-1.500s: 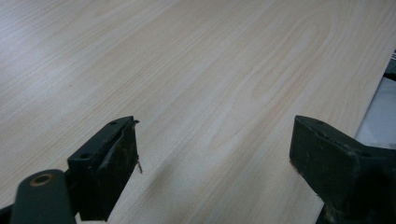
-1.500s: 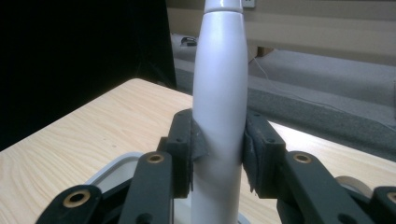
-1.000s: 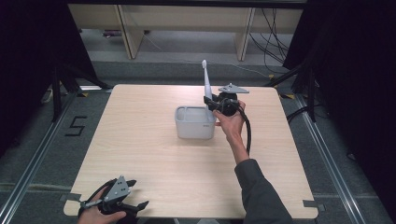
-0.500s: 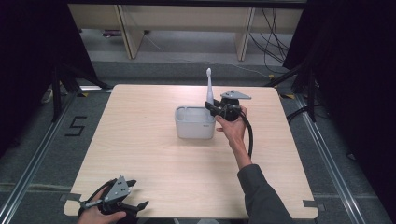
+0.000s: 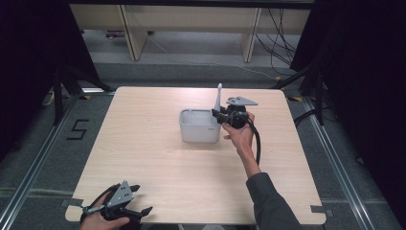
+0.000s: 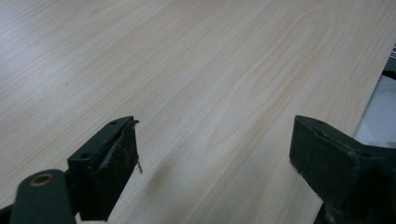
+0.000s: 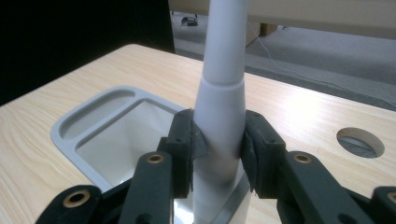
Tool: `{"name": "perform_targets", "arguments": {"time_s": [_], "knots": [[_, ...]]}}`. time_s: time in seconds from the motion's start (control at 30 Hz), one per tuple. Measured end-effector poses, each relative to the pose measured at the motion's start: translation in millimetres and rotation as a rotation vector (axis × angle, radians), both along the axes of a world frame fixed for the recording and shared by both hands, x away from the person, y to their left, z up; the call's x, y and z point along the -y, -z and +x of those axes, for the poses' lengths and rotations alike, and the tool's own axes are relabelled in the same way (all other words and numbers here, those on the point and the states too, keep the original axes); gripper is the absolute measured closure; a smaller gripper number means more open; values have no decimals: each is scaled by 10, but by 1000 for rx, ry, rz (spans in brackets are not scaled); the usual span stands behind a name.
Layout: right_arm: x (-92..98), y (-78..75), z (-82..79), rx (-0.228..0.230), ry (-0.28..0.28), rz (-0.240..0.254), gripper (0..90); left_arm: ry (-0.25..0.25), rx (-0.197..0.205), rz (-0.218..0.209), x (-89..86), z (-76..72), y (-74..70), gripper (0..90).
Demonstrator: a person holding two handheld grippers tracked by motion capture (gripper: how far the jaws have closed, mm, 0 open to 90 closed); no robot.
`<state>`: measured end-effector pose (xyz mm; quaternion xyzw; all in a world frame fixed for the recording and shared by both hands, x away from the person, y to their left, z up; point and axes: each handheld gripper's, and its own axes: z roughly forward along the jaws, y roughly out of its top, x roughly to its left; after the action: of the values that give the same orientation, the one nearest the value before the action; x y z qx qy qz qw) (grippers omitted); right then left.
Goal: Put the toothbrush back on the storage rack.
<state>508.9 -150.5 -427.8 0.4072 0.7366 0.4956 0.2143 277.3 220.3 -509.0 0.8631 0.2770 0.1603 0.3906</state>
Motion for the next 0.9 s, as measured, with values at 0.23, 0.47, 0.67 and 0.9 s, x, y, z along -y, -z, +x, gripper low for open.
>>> {"name": "perform_targets", "arguments": {"time_s": [0.23, 0.47, 0.67, 0.9], "knots": [[0, 35, 2, -5, -9, -9, 676, -2, -3, -3, 4, -6, 4, 147], [-17, 21, -17, -6, -1, 8, 563, -3, -3, -7, 10, -9, 8, 147], [26, -17, -68, -10, -21, 48, 435, 5, 1, 1, -1, 4, 2, 147], [83, -103, -179, 12, -18, 33, 377, -5, -4, -9, 3, -7, 5, 147]]}}
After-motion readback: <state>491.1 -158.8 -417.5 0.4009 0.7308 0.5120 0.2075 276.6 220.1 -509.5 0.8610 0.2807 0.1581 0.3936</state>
